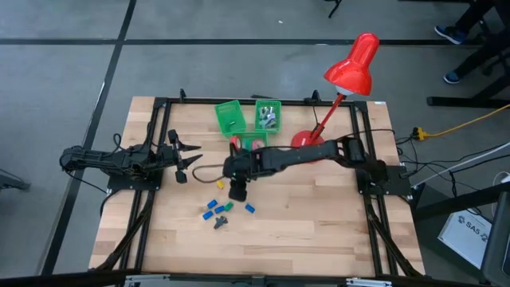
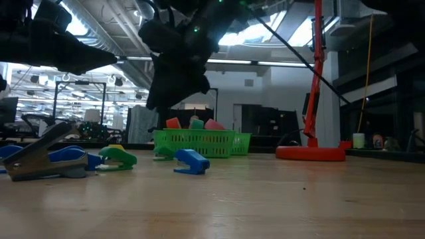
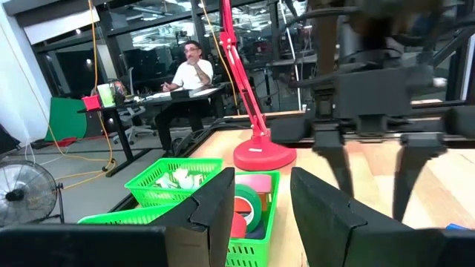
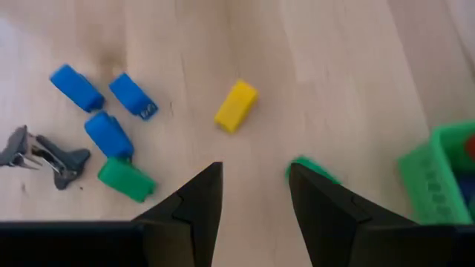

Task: Pick and place Stapler, Stapler remover, tape
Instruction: Put the blue stapler into the left green bin

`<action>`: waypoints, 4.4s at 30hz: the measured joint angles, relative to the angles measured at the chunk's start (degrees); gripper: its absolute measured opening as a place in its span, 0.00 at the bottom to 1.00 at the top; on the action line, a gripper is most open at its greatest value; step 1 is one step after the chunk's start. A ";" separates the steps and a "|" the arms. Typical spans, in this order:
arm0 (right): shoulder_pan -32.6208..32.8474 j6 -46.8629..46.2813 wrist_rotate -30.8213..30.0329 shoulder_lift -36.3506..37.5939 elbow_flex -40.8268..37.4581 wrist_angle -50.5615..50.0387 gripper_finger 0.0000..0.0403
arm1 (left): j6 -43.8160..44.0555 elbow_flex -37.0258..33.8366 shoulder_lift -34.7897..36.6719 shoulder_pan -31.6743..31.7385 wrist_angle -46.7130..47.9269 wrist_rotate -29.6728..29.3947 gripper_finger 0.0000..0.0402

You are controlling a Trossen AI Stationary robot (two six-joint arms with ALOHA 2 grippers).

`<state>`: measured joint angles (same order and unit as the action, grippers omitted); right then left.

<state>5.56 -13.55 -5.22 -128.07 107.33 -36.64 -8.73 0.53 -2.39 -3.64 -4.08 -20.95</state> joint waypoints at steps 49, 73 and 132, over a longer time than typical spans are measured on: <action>8.73 -17.88 8.28 -2.59 0.11 -11.96 0.75 | 0.02 -0.02 -0.02 0.00 -0.31 0.00 0.32; 2.94 -9.69 27.40 -5.14 0.02 -13.67 0.72 | 0.00 0.00 -0.09 0.00 -0.07 0.00 0.32; 2.72 18.18 4.74 -6.49 0.00 -5.53 0.15 | 0.02 -0.02 -0.11 0.00 -0.02 0.00 0.32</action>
<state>8.27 4.63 -0.48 -134.56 107.33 -42.16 -8.71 0.51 -2.50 -3.64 -4.10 -20.95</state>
